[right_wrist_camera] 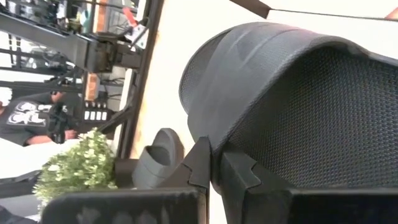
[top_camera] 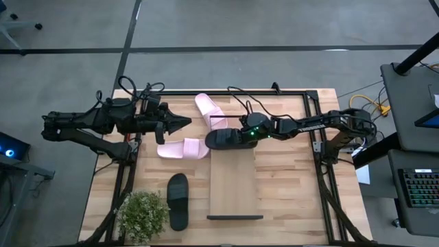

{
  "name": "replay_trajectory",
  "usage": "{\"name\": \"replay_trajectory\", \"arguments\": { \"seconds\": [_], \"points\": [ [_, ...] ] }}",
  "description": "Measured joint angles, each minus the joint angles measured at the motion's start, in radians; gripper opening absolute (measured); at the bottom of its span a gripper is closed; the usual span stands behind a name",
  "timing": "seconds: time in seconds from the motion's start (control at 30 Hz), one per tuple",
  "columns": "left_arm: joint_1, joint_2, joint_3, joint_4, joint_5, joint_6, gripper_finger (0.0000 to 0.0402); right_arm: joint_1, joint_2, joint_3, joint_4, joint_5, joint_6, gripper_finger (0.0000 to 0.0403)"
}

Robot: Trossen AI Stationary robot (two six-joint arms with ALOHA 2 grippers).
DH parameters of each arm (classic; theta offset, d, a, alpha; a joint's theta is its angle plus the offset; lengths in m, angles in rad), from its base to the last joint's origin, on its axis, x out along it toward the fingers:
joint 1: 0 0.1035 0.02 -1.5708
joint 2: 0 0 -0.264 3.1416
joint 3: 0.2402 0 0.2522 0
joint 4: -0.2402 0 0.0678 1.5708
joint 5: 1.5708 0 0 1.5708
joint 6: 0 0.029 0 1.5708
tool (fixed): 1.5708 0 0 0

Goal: Pick and place slides into the shelf
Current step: Put the top black slide on the shelf

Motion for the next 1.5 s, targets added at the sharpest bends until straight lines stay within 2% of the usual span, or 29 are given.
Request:
{"name": "replay_trajectory", "arguments": {
  "seconds": [1.5],
  "points": [
    [0.0, 0.001, -0.003, 0.007, 0.043, 0.0, 0.0, -0.02, 0.093, 0.003, 0.062, -0.011, -0.031, 0.0013]
  ]
}}
